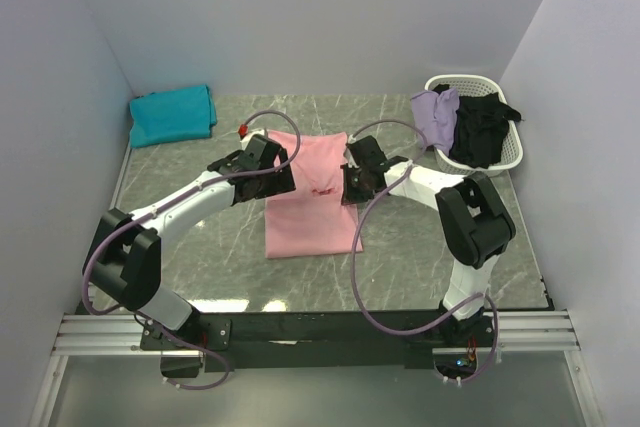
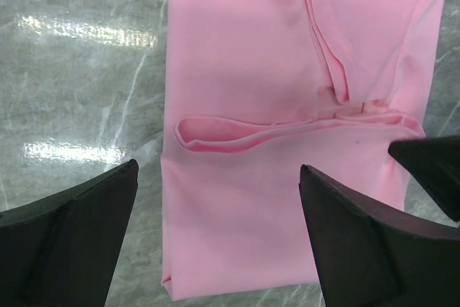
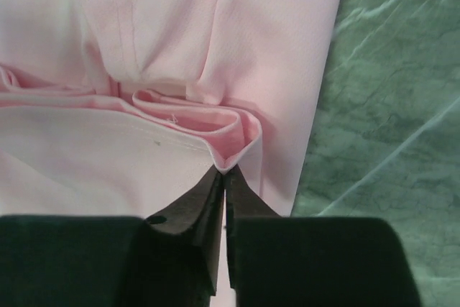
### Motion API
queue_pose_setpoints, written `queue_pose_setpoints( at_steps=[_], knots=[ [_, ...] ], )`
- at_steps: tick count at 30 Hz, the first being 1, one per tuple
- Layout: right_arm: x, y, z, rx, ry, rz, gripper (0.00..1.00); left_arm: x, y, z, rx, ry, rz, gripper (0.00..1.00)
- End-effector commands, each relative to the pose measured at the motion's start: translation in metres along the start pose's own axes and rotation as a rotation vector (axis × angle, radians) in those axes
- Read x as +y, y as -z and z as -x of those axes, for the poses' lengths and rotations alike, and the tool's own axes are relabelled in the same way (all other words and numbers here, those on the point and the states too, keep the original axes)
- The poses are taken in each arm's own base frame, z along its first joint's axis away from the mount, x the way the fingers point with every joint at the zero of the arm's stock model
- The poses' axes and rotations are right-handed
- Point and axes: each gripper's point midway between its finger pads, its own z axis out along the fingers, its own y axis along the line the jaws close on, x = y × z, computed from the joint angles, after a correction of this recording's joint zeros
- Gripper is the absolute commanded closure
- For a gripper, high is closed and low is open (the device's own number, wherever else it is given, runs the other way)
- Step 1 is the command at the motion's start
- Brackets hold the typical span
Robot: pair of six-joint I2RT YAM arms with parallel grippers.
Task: Fold and stack the t-shirts
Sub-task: Fold the tshirt
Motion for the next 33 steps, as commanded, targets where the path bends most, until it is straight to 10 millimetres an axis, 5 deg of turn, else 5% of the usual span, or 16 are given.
queue_pose_setpoints(
  at_steps=[1, 10, 12, 14, 17, 21, 25, 30, 33],
  knots=[
    [-0.01, -0.002, 0.022, -0.042, 0.004, -0.05, 0.98, -0.011, 0.008, 0.007, -0.021, 0.02, -0.066, 0.01],
    [-0.023, 0.017, 0.03, -0.116, -0.018, -0.126, 0.97, -0.011, 0.005, -0.001, -0.003, 0.023, -0.081, 0.01],
    [-0.024, 0.02, 0.028, -0.13, -0.02, -0.121, 0.59, -0.011, 0.005, -0.003, 0.002, 0.022, -0.08, 0.01],
    [-0.021, 0.031, 0.032, -0.157, -0.026, -0.114, 0.4, -0.011, 0.006, -0.003, 0.002, 0.021, -0.085, 0.01],
    [-0.025, 0.049, 0.033, -0.196, -0.024, -0.136, 0.31, -0.005, 0.011, -0.002, -0.01, 0.02, -0.066, 0.01],
    [-0.026, 0.065, 0.013, -0.176, -0.012, -0.117, 0.24, 0.008, 0.021, -0.012, -0.018, 0.041, -0.042, 0.01],
    [-0.021, 0.074, -0.011, -0.165, -0.013, -0.041, 0.23, 0.026, 0.028, -0.046, 0.015, 0.074, -0.057, 0.01],
    [-0.025, 0.071, -0.051, -0.118, -0.035, 0.016, 0.2, 0.032, 0.032, -0.088, 0.046, 0.141, -0.159, 0.01],
    [-0.023, 0.073, -0.067, -0.109, -0.053, 0.086, 0.18, 0.027, 0.042, -0.091, 0.013, 0.177, -0.23, 0.01]
  ],
)
